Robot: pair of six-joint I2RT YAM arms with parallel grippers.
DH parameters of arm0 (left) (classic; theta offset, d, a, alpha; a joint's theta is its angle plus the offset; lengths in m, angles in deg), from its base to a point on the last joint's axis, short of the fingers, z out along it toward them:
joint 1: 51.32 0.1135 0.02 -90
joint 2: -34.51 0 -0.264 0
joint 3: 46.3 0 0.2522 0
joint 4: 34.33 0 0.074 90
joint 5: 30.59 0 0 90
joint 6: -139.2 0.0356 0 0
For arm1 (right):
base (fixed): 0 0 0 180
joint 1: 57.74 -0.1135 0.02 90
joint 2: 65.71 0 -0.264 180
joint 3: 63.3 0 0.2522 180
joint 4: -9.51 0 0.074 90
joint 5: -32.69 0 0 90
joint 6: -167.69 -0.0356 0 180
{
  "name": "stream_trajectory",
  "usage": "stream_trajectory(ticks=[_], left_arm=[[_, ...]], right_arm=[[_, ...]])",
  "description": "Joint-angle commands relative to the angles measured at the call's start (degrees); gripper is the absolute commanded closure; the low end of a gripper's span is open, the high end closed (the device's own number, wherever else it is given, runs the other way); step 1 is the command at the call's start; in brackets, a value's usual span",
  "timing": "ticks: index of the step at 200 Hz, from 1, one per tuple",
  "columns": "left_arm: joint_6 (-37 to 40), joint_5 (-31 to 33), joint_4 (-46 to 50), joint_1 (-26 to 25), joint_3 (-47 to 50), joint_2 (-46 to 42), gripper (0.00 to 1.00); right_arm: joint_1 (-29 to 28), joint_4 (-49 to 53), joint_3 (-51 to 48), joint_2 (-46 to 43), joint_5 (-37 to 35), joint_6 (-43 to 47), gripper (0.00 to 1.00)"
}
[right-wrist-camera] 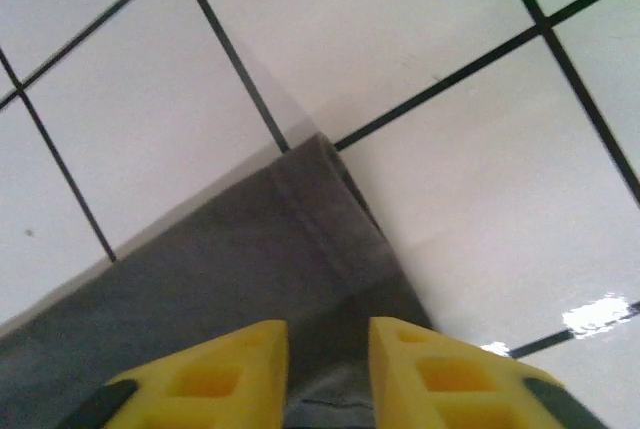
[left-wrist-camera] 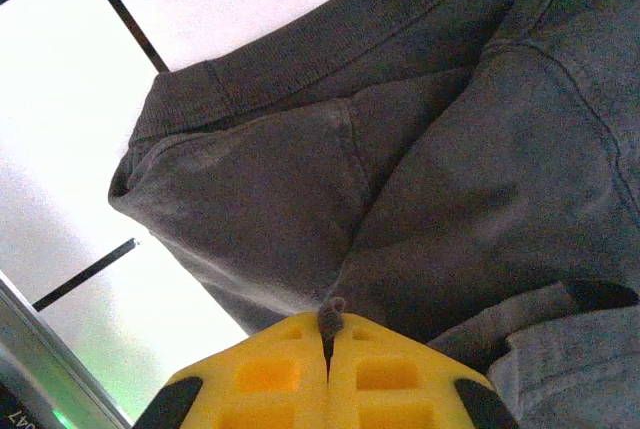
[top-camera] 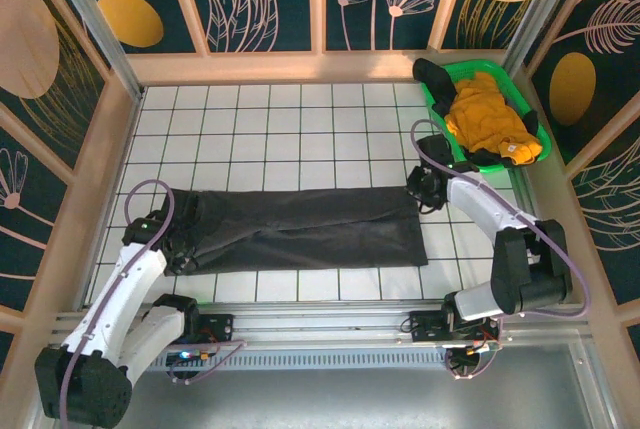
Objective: Fold and stack the t-shirts
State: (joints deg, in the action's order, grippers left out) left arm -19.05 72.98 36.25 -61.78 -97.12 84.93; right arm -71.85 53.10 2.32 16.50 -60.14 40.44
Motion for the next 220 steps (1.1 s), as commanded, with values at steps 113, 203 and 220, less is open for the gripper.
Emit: stream_trajectory(ticks=[113,203,220], left_arm=[[2.2,0.1,-10.5,1.4,-13.9,12.9,0.61],[15.5,-6.7,-25.1,13.0,-19.2,41.4,0.78],[17.2,-5.7,-26.6,16.2,-16.6,42.7,0.78]], right_arm=[[0.5,0.8,-3.3,4.4,2.2,-1.0,1.0],[-1.5,-3.0,-1.0,8.4,6.3,-3.2,1.0],[-0.8,-3.6,-1.7,10.2,4.8,-3.6,0.98]])
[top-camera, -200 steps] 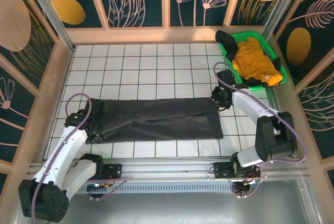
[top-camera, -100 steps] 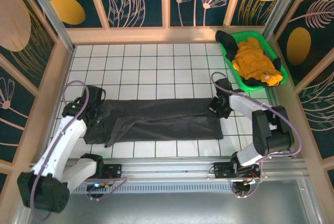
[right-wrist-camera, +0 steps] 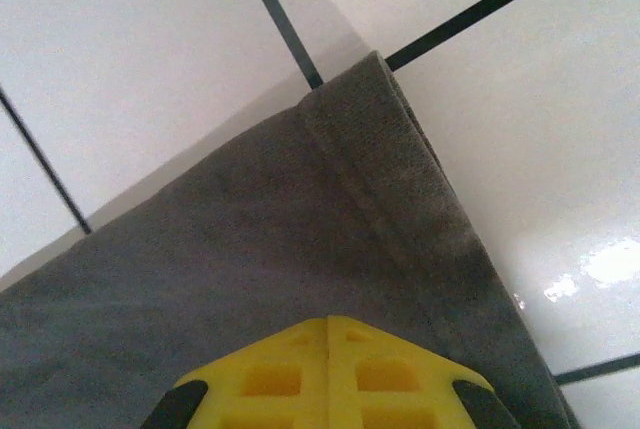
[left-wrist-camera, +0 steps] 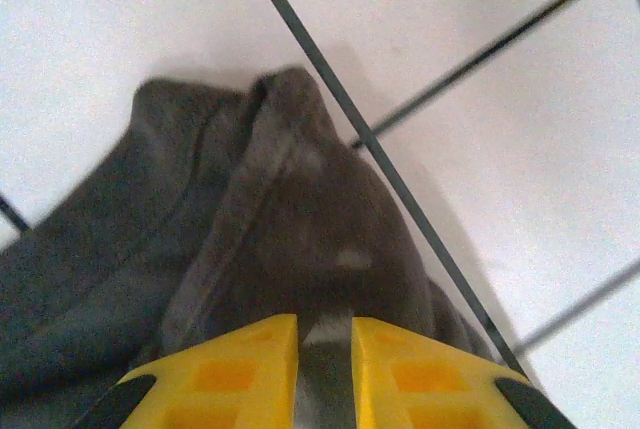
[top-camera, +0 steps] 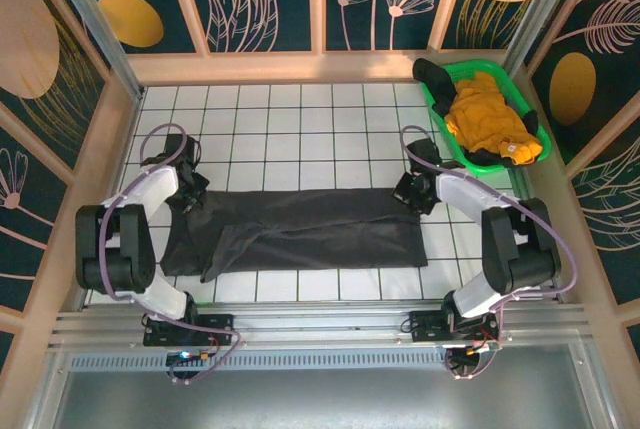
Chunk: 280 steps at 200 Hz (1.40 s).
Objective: Fold and stack the t-shirts
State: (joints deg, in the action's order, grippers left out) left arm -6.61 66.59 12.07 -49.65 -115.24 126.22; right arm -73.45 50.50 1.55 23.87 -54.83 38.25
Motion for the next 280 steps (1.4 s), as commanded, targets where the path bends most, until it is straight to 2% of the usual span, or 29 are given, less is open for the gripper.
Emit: stream_trajectory(ticks=[1,27,59,85,116,143,158,179,196,203,220,240,280], left_arm=[[4.9,0.7,-2.4,4.3,1.6,1.5,0.78],[8.7,0.4,-4.3,8.5,2.2,4.8,0.79],[13.4,-3.7,-6.4,9.6,-2.9,12.3,0.8],[14.7,-6.3,-6.8,9.7,-11.1,18.3,0.81],[16.7,-7.8,-5.9,9.7,-22.7,24.9,0.81],[17.9,-4.8,-3.2,9.7,-29.4,23.9,0.77],[17.8,-3.7,-3.0,9.7,-28.9,19.3,0.71],[18.1,-6.6,-5.8,7.9,-23.4,10.8,0.69],[21.1,-14.7,-10.7,4.8,-17.2,5.5,0.69],[22.0,-18.5,-12.2,3.7,-14.8,4.2,0.69],[24.3,-26.5,-15.6,1.5,-9.7,3.8,0.7],[25.5,-30.8,-18.7,-0.1,-5.8,4.3,0.71],[29.1,-30.7,-17.5,-3.0,-5.2,8.8,0.73]], right_arm=[[0.9,-1.0,-0.9,3.0,-0.6,-1.5,0.98],[2.7,-0.6,0.1,6.9,-0.6,-1.8,0.93],[4.0,0.3,5.3,12.2,-0.9,0.1,0.84],[6.0,2.2,15.1,20.1,-0.5,3.4,0.83],[7.5,5.9,32.0,31.2,1.5,8.7,0.82],[6.9,6.7,40.1,31.0,1.3,11.4,0.74],[5.6,4.3,39.1,26.7,0.7,12.6,0.68],[3.1,0.0,34.7,20.0,3.2,13.8,0.62],[0.1,-3.4,29.7,14.9,8.1,14.6,0.56],[-1.0,-5.5,27.3,13.2,12.3,14.6,0.52],[-2.9,-10.8,22.4,10.3,24.3,12.8,0.47],[-6.0,-14.7,18.4,7.7,31.5,9.7,0.44],[-9.6,-15.3,15.5,5.2,32.3,6.8,0.42]])
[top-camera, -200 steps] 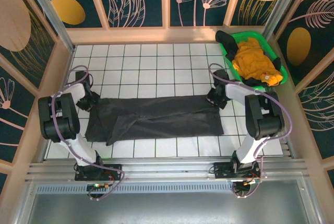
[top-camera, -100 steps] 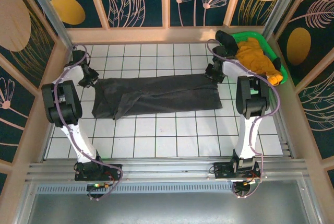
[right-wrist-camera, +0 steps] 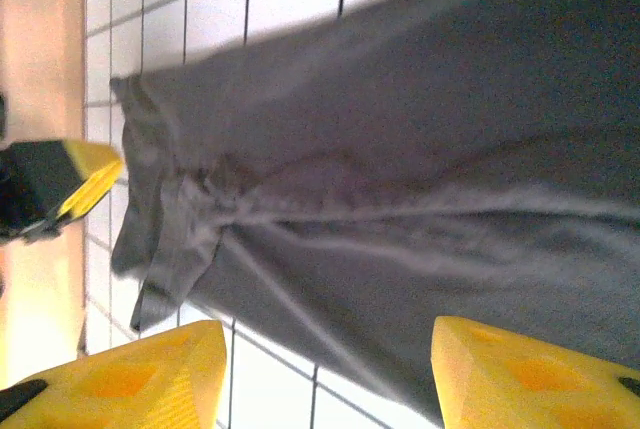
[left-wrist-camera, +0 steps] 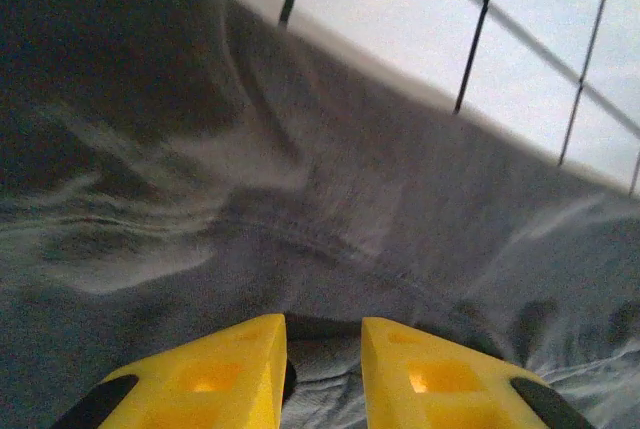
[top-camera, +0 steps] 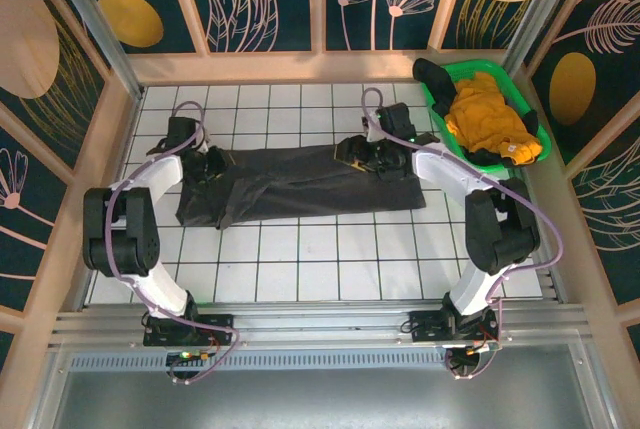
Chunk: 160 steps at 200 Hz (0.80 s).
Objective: Fold and stack the t-shirts
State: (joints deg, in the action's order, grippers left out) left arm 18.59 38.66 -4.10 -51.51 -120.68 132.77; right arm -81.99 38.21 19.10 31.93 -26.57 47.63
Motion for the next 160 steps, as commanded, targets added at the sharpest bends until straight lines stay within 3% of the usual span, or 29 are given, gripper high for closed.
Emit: stream_trajectory(ticks=[1,42,120,139,160], left_arm=[[3.9,-2.8,-1.3,-1.2,0.3,2.3,0.73],[4.3,-3.5,-3.2,-2.3,1.7,3.0,0.69],[6.5,-0.9,-1.4,-2.9,3.0,3.3,0.71],[5.8,-2.0,-2.2,-3.3,3.4,2.5,0.78],[4.1,-2.9,-3.1,-4.1,4.2,0.3,0.99]], right_arm=[[-1.0,-3.1,-2.1,-2.9,4.0,-2.6,0.42],[-1.0,-3.3,-2.8,-3.2,3.2,-3.8,0.42],[-1.0,-3.5,-2.0,-2.6,3.1,-4.2,0.42],[-1.0,-3.5,-1.9,-2.5,3.1,-4.4,0.43],[-1.0,-3.3,-2.0,-2.4,2.7,-4.3,0.44]])
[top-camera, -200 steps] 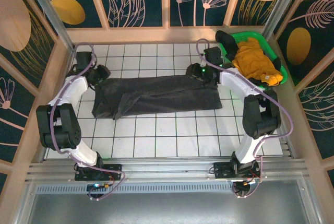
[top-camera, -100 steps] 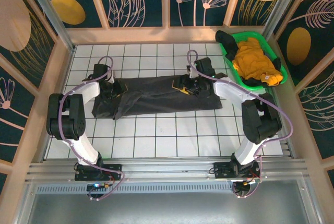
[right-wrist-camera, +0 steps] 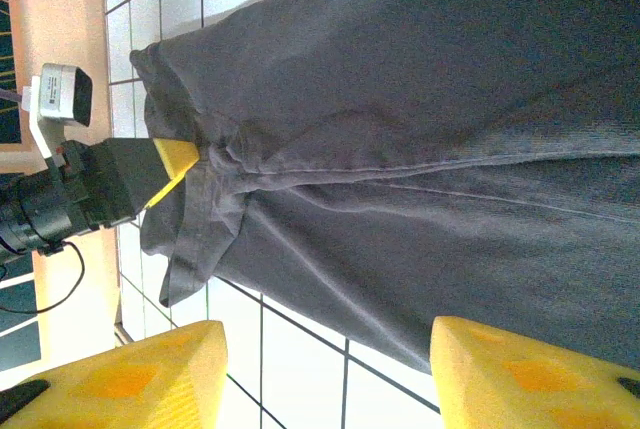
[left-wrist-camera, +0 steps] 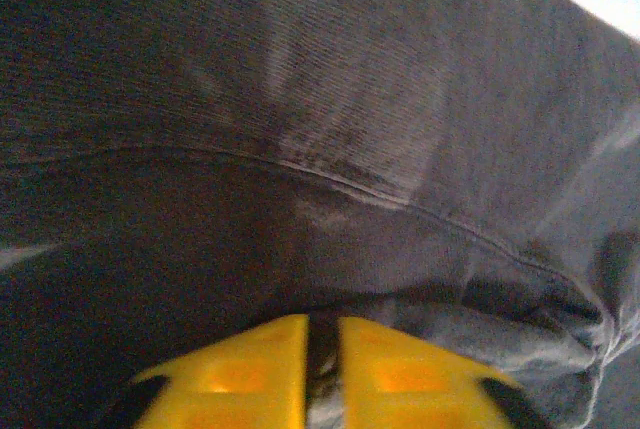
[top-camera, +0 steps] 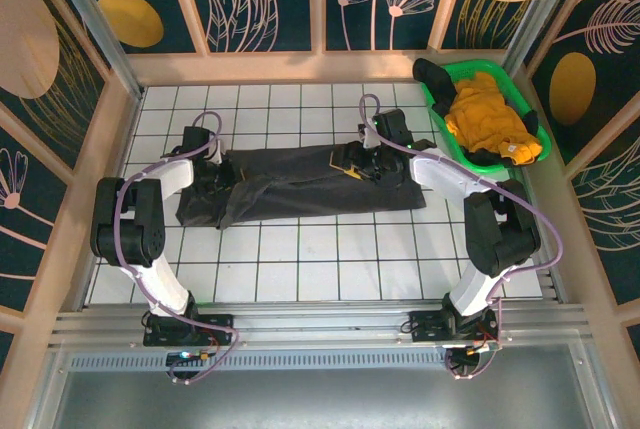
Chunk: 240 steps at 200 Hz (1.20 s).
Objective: Fold and stack the t-shirts
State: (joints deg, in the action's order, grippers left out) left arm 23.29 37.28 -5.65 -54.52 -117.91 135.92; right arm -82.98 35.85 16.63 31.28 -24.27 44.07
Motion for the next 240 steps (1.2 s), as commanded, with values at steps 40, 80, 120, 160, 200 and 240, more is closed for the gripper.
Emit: stream_trajectory(ticks=[40,80,120,160,200,240], left_arm=[[-4.8,-0.2,0.0,-4.8,4.7,-10.3,1.0],[-10.0,-0.6,1.3,-11.1,9.3,-16.5,1.0],[-12.6,-1.4,1.2,-15.6,13.3,-18.1,1.0],[-18.3,-4.1,-5.4,-18.8,16.3,-16.7,1.0],[-21.8,-5.2,-8.1,-20.0,16.6,-17.3,0.55],[-20.6,7.6,4.6,-19.8,11.2,-22.0,0.8]], right_arm=[[0.3,-0.1,-0.4,-2.5,-1.2,-0.6,0.46],[1.4,-0.1,-0.9,-3.4,-2.6,-1.0,0.47],[1.8,0.4,-0.5,-3.2,-2.1,-0.3,0.47],[1.8,0.5,-1.9,-3.6,-2.0,-0.5,0.47],[1.7,0.3,-3.7,-3.8,-1.9,-0.5,0.47],[1.5,-0.9,-5.1,-4.1,-2.2,-1.2,0.49]])
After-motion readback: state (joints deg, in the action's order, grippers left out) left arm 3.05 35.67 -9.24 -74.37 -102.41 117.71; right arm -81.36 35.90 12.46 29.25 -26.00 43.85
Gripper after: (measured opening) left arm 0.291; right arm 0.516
